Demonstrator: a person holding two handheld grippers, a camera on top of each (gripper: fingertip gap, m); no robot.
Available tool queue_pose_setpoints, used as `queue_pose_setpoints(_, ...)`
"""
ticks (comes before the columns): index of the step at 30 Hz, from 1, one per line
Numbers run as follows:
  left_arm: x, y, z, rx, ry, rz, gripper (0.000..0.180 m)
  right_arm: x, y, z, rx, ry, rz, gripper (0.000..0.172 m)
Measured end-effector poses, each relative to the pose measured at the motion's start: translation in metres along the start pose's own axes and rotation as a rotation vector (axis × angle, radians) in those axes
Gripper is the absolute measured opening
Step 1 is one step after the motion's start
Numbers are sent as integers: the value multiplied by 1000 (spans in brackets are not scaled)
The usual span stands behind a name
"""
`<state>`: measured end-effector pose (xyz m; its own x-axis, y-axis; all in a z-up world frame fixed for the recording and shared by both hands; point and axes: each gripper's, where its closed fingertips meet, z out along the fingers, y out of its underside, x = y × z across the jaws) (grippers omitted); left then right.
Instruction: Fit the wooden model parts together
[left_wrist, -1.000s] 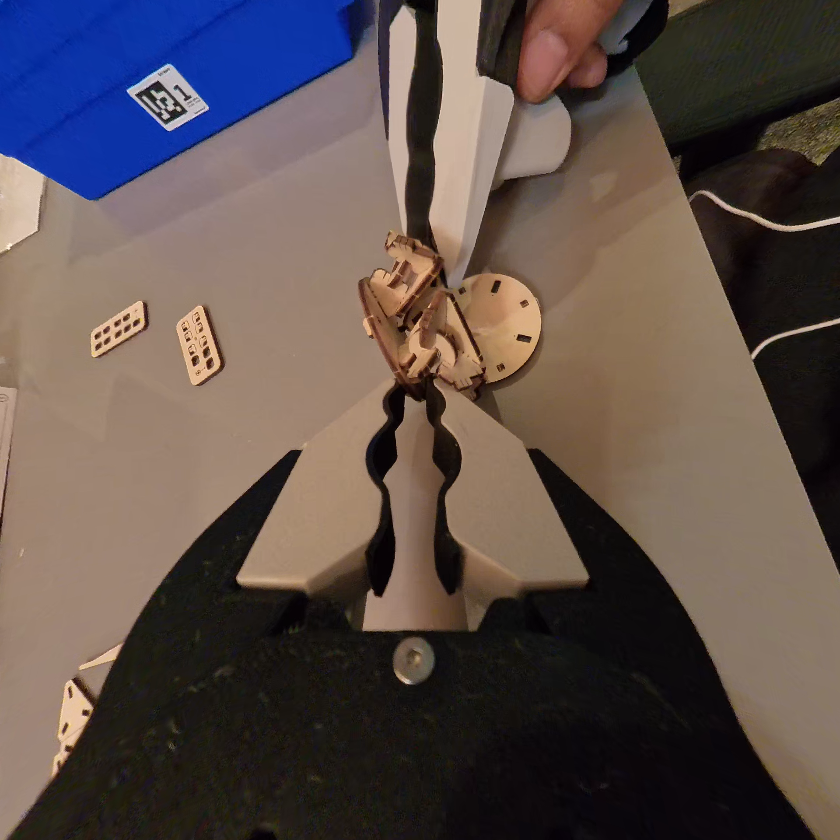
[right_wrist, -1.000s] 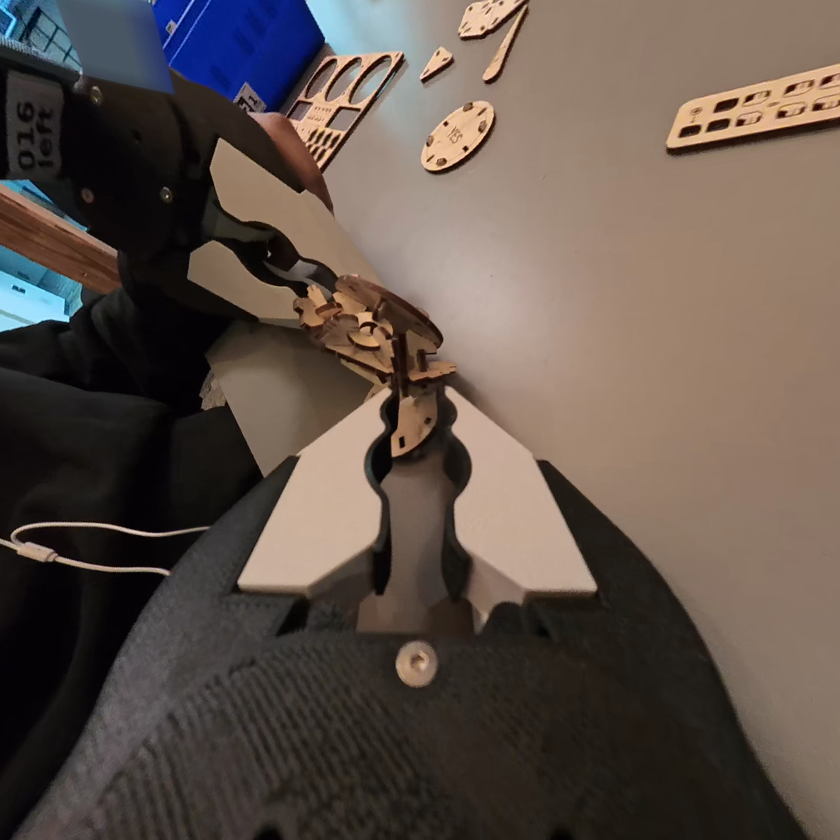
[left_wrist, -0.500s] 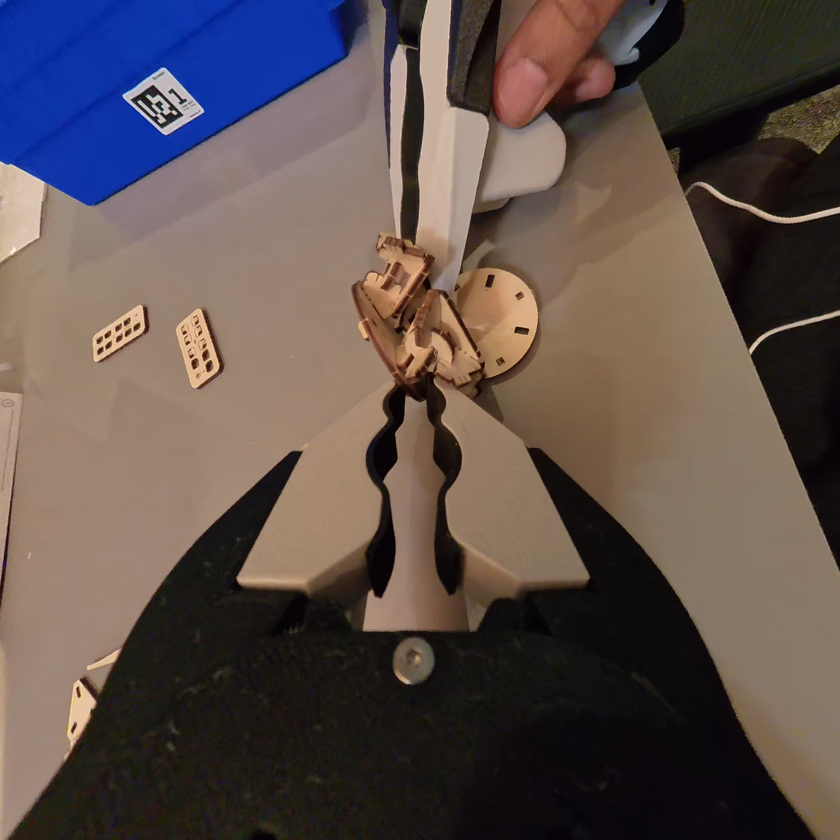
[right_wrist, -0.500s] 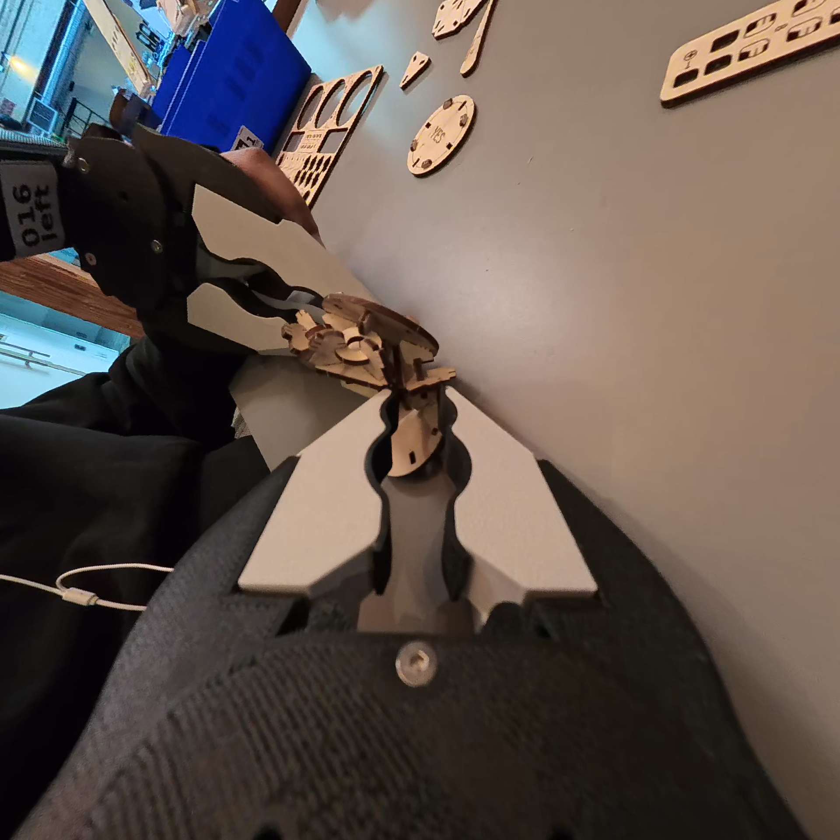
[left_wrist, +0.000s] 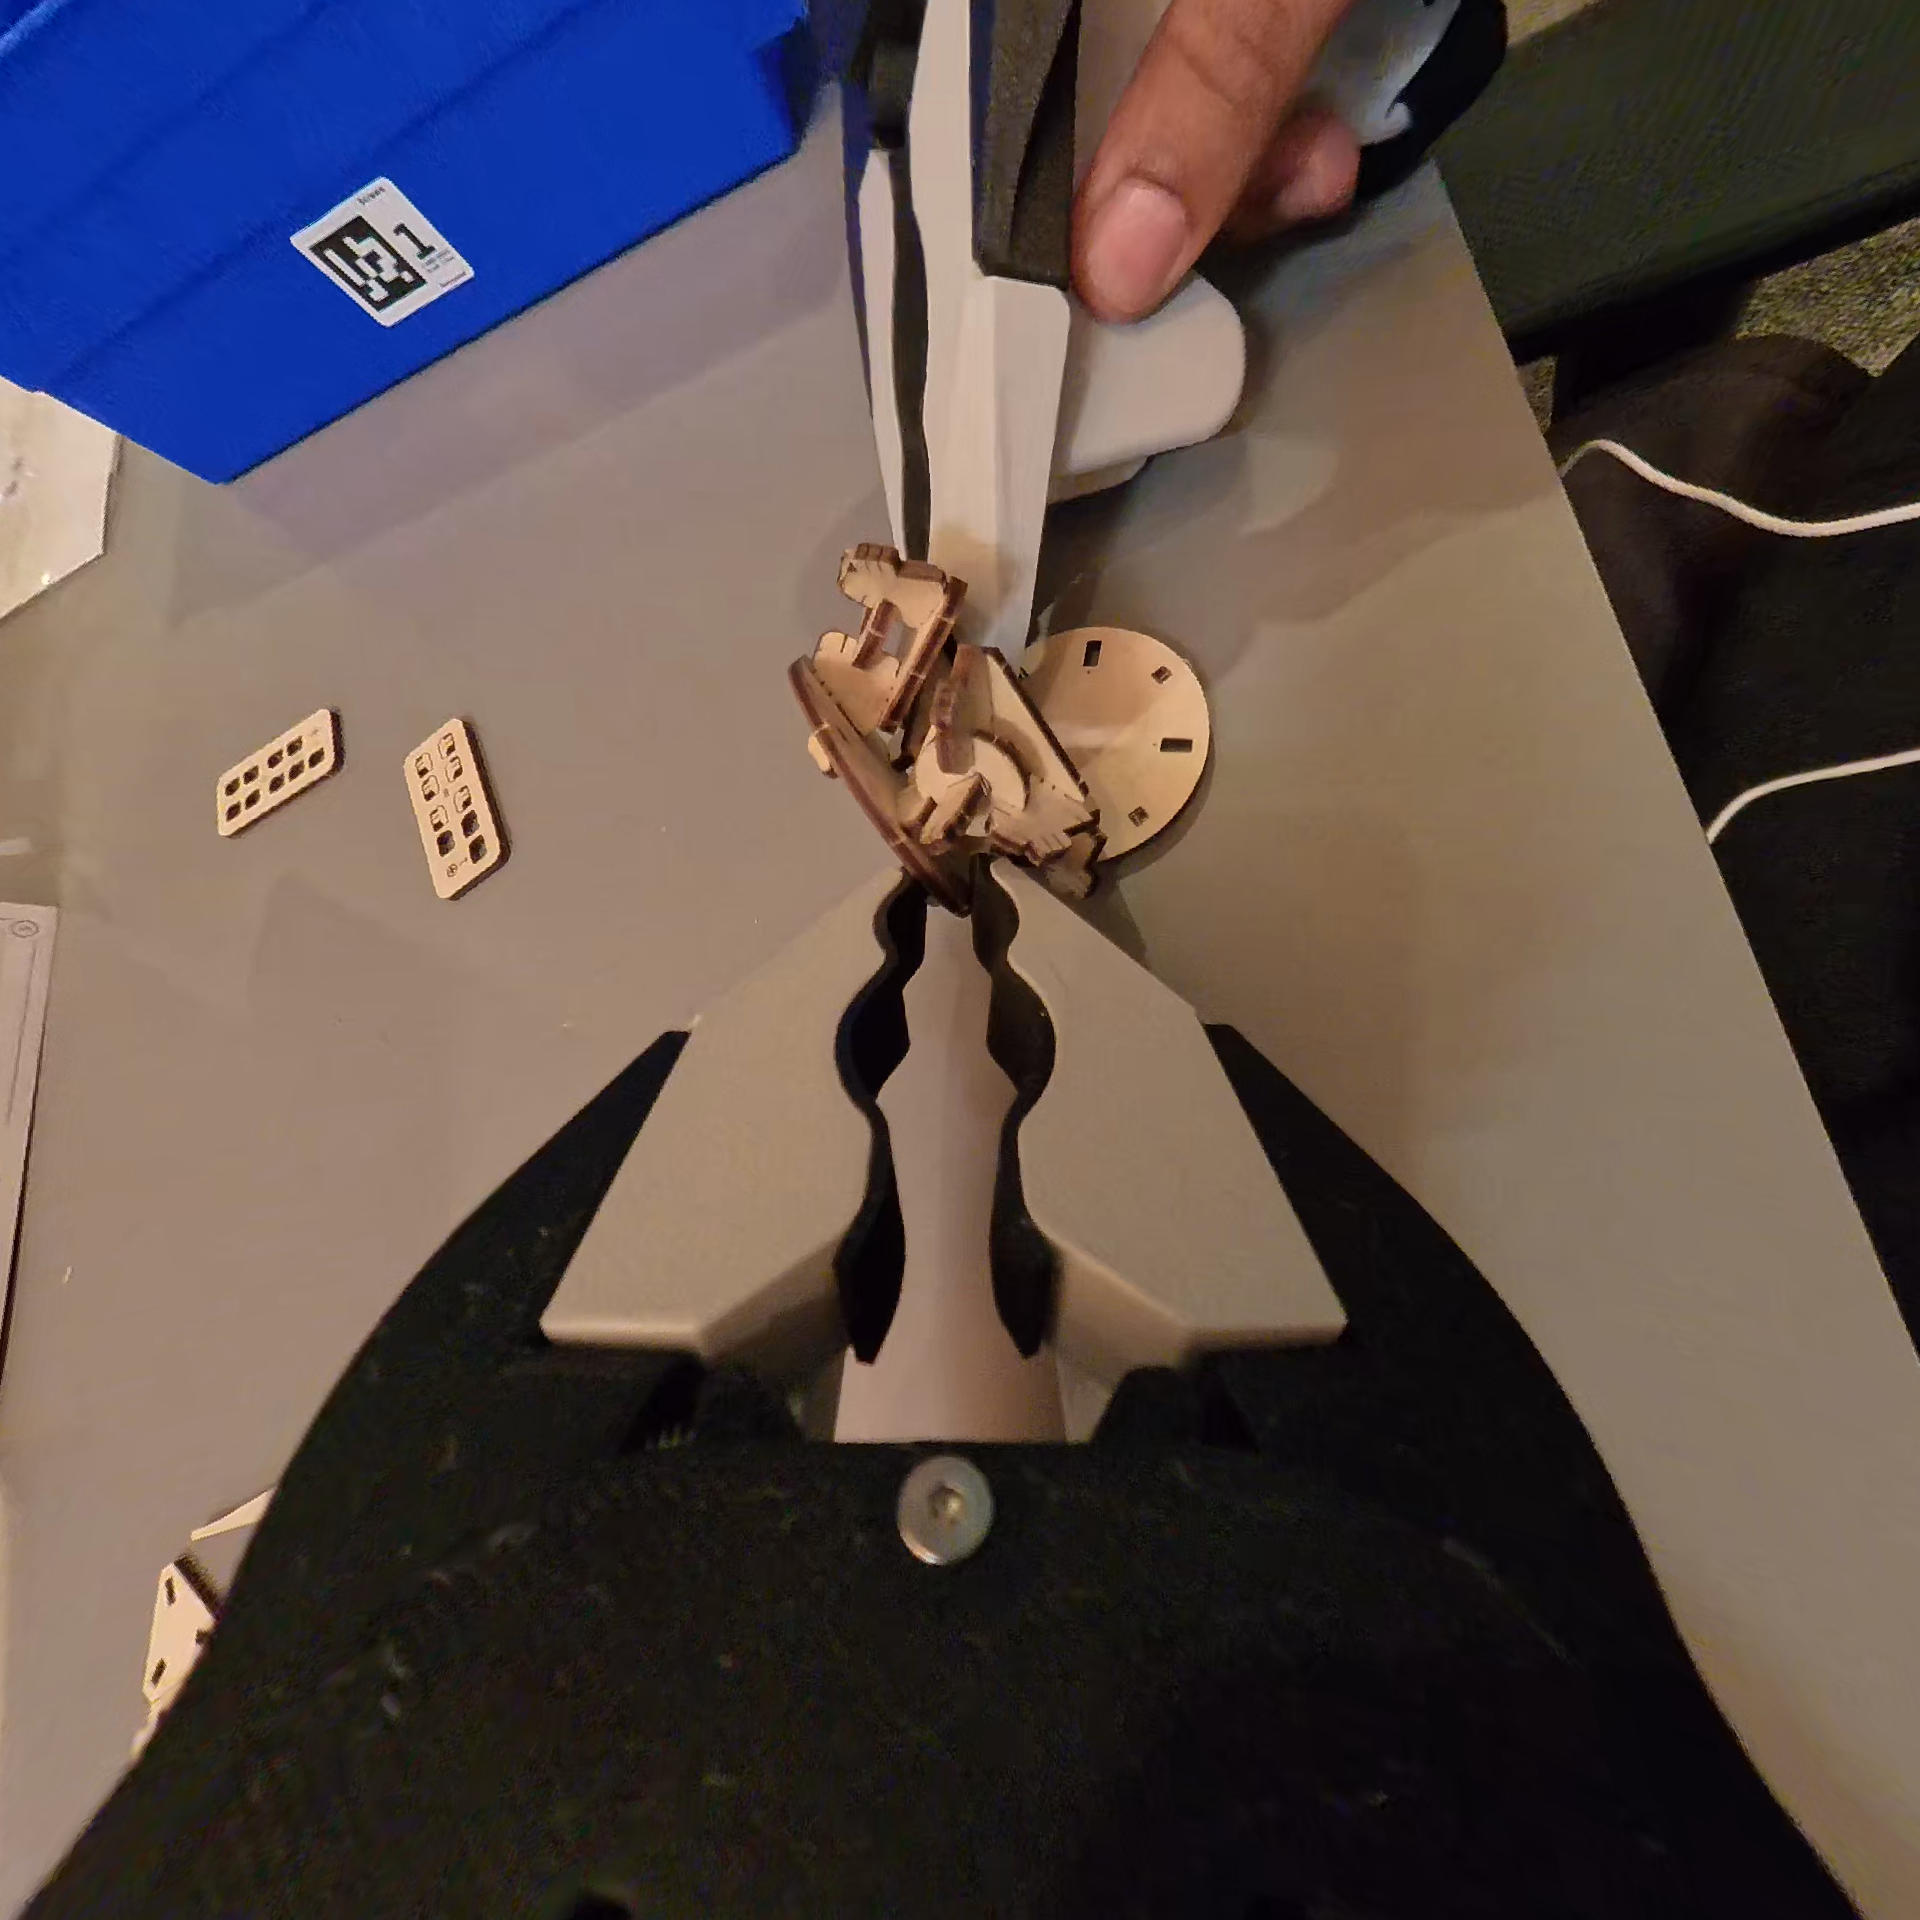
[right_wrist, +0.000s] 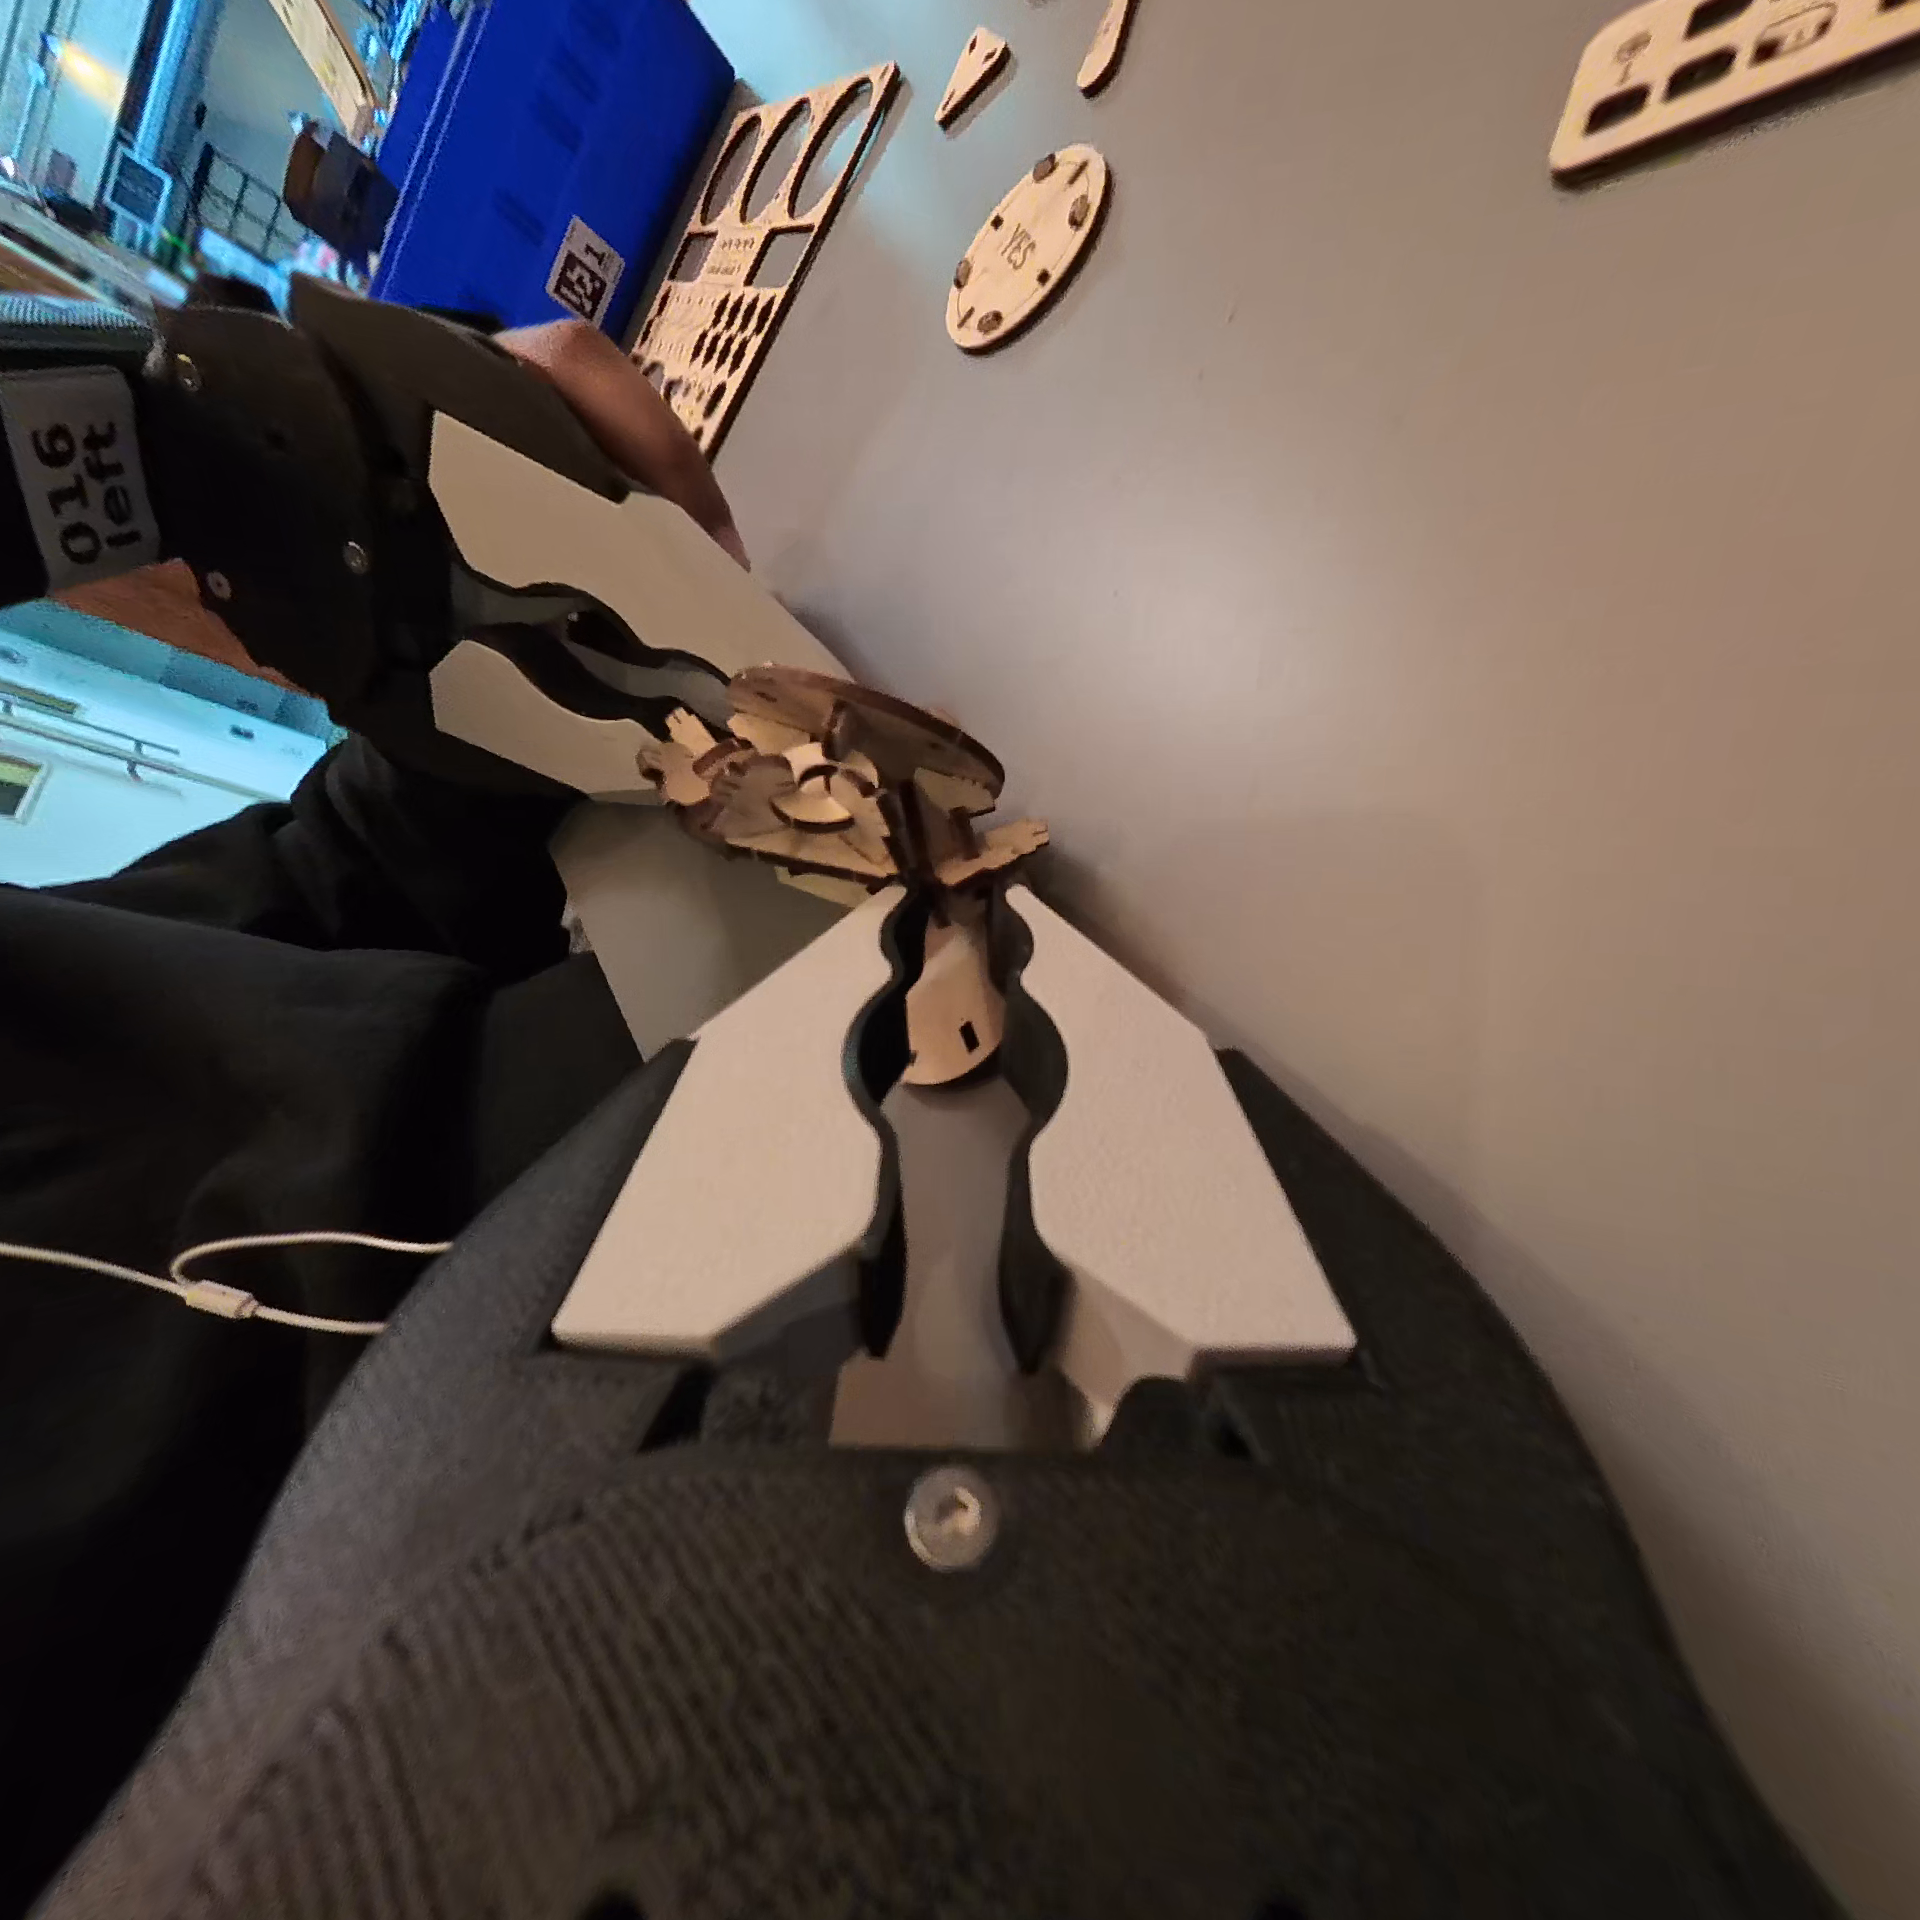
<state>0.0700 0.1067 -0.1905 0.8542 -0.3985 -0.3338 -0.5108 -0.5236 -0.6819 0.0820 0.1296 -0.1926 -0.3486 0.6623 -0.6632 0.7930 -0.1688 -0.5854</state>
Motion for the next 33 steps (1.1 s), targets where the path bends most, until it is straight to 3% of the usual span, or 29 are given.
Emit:
queue_pose_setpoints(23,1,-2,3,1,-3,-31,6,1,3,-3,-67,-25,-31,11)
queue_pose_setpoints(25,-1,-3,5,-11,-20,-36,7,0,3,-5,-48,-30,-55,19)
queue_pose_setpoints(28,-1,-4,6,-13,-36,-32,7,-3,-1,-10,-8,-36,-48,49)
queue_pose_setpoints(29,-1,-4,6,-13,-35,-34,7,-3,0,-13,-11,-23,-73,51)
queue_pose_setpoints(33,-2,-3,5,-10,-33,-41,7,-1,16,-20,-62,90,-299,67)
